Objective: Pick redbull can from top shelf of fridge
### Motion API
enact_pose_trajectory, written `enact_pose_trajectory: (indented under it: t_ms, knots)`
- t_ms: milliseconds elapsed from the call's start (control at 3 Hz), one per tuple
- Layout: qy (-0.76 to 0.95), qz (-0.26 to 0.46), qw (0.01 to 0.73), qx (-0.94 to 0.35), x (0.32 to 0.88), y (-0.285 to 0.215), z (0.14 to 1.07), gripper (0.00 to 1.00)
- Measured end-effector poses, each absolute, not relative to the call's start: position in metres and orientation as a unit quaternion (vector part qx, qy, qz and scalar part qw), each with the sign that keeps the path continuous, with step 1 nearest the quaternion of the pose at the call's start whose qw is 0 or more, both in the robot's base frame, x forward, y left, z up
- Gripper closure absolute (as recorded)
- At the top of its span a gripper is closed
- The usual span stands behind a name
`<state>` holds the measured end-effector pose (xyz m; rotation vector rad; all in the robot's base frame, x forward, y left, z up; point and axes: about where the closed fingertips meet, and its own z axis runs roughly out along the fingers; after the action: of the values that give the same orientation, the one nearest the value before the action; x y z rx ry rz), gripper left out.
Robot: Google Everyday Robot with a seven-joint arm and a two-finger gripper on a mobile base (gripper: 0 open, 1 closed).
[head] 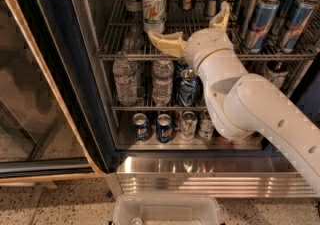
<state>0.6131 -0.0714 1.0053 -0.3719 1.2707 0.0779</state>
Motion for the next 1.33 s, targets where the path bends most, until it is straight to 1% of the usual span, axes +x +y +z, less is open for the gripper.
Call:
enact_pose_trajectory:
  t_ms: [1000,1333]
  knots:
    - [0.638,0.033,0.748,-0.179,0.649,-0.076,1.003,0.0]
    - [0.657,0.047,0.732,-0.175,0.67,-0.075,0.995,0.0]
